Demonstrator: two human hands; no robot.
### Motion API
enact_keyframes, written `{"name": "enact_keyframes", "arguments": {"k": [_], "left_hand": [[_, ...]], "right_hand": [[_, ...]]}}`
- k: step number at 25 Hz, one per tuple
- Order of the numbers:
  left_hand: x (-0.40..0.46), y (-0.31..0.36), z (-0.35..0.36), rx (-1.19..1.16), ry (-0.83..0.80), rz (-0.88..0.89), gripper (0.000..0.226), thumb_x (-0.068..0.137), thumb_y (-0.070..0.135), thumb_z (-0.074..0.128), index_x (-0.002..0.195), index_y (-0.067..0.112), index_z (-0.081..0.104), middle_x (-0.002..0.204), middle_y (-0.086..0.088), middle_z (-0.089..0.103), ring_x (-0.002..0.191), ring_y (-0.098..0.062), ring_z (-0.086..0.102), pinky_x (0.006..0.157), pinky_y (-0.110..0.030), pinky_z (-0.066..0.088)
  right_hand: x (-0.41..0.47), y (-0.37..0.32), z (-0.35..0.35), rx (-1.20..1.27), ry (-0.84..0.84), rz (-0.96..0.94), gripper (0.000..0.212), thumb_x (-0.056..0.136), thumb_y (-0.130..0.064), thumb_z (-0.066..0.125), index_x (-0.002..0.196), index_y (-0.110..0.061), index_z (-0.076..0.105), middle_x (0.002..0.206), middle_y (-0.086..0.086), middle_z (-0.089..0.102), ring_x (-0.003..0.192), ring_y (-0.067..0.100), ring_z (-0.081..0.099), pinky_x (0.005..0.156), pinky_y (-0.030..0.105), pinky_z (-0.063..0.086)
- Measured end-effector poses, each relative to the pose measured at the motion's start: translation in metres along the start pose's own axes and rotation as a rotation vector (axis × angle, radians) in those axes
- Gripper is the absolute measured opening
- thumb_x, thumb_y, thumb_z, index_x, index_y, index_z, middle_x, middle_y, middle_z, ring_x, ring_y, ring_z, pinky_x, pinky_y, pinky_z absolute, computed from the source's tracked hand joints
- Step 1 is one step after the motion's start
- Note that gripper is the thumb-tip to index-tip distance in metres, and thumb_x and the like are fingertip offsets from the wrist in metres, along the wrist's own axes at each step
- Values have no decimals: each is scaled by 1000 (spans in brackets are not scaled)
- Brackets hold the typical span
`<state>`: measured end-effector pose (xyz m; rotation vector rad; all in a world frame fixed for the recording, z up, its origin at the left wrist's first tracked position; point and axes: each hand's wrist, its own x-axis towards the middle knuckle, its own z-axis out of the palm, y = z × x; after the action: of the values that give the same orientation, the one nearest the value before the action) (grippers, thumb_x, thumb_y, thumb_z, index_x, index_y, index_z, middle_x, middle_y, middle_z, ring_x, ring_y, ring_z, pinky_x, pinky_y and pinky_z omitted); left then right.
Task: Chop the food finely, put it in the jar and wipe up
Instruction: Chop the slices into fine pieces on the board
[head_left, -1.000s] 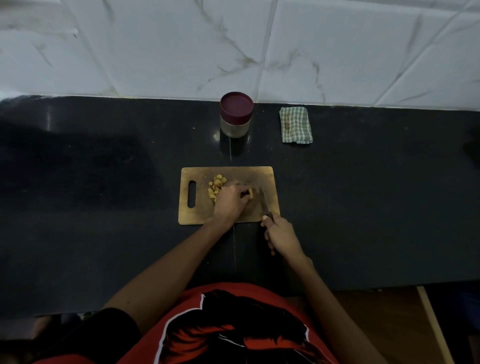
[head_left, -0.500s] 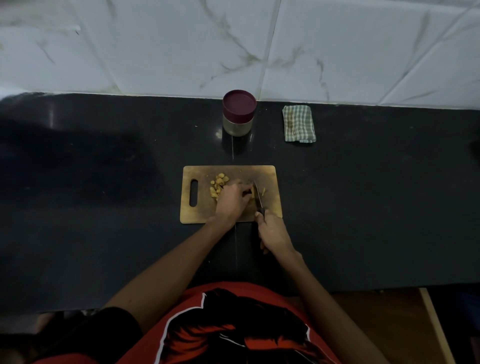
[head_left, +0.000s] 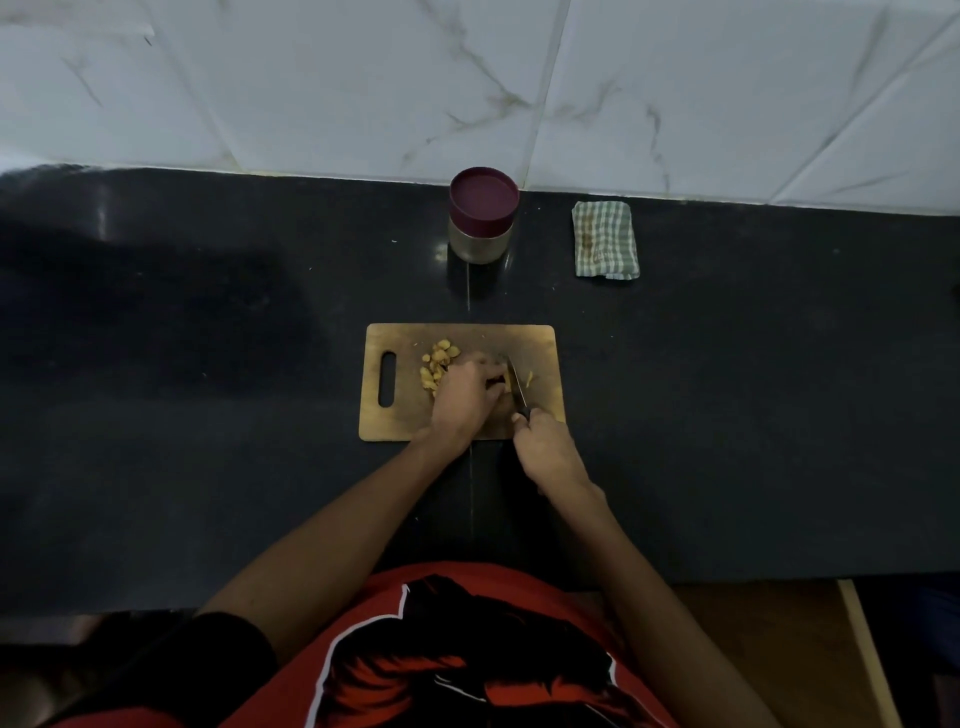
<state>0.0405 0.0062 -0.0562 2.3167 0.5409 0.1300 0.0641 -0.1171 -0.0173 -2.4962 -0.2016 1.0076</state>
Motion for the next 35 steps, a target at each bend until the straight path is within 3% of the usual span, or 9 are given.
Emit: {"name": "enact_keyframes", "arguments": {"k": [3,7,11,20,28,35], "left_hand": [[-1,0,0,5,-7,-8,31,87,11,63,118,13,64,114,-1,60,102,-13,57,94,-29,47],[-3,4,-1,10,-1,-4,29,88,11,62,116,13,65,113,-3,61,99,-14,58,90,-32,49],[-5,7,-4,-8,-4,0,26,88,10,62,113,13,67,114,-3,62,101,-16,59,91,-32,48],[-5,9,-6,-6,-12,-41,28,88,13,63,116,13,65,120,-2,60,107,-14,57,94,-28,46],[-7,10,-5,39,14,-4,25,88,15,62,112,16,68,115,-2,62,102,-15,58,91,-30,48],[-8,10,-5,66,18,26,22,89,13,61,109,13,69,115,-5,61,102,-17,58,88,-30,48]], "right_hand": [[0,-3,2,-5,-16,37,28,105,-33,37,116,-12,52,101,7,55,98,26,60,88,48,53],[-5,0,18,-25,57,-3,28,105,-30,39,116,-10,54,107,11,62,97,26,62,83,44,53],[-17,9,23,-88,76,-42,30,105,-26,36,125,-8,49,116,16,61,107,31,60,79,39,44],[-18,7,28,-107,171,-42,29,105,-27,36,120,-7,52,114,15,62,105,31,61,74,36,41],[-19,3,30,66,156,35,31,105,-30,38,121,-8,53,113,14,61,101,27,60,76,38,46],[-19,-5,23,-108,153,30,30,104,-27,38,123,-8,52,120,14,60,110,30,58,80,39,41]]}}
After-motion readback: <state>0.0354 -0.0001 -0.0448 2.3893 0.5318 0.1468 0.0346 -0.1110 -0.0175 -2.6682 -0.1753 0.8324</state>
